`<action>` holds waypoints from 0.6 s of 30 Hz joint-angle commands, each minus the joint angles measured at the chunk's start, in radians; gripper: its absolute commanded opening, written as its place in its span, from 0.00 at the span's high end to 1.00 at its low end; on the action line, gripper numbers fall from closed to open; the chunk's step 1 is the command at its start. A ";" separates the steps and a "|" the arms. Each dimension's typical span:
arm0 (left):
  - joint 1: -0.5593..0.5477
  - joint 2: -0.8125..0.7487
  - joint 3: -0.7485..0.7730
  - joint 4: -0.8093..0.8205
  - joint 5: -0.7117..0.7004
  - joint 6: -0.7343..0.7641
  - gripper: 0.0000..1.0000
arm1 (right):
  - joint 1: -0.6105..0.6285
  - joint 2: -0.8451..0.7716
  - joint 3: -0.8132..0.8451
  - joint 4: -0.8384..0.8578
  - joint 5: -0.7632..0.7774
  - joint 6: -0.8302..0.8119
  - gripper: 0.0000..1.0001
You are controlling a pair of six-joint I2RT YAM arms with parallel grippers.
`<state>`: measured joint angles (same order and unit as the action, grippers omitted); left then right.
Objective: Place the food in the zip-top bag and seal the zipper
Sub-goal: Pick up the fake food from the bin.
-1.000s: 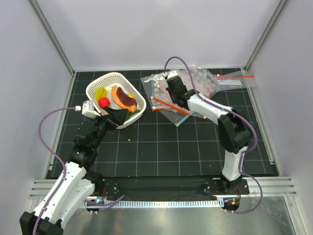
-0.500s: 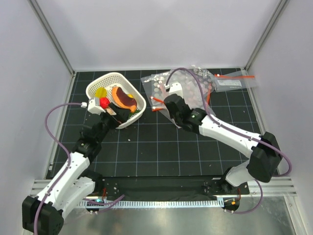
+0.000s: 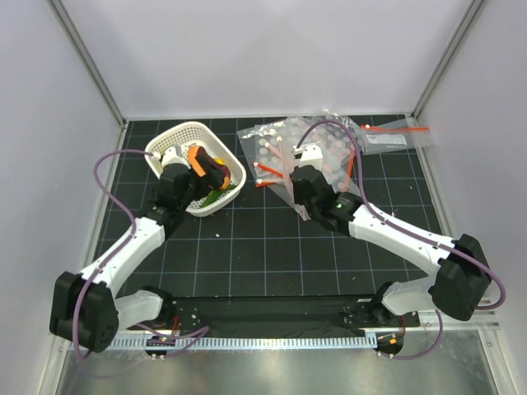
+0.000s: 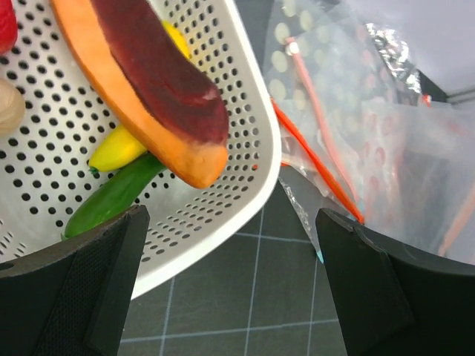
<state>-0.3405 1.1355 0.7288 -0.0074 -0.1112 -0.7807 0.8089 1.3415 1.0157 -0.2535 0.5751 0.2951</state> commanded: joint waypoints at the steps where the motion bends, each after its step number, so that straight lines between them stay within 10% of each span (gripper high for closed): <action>1: 0.004 0.102 0.095 -0.114 -0.062 -0.112 0.00 | 0.004 -0.038 0.000 0.060 0.006 0.019 0.99; 18: 0.135 0.377 0.066 0.168 0.197 -0.436 0.00 | 0.003 -0.047 -0.005 0.072 0.026 0.021 0.99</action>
<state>-0.2317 1.4834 0.8146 0.0460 0.0231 -1.1263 0.8089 1.3350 1.0130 -0.2375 0.5751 0.2955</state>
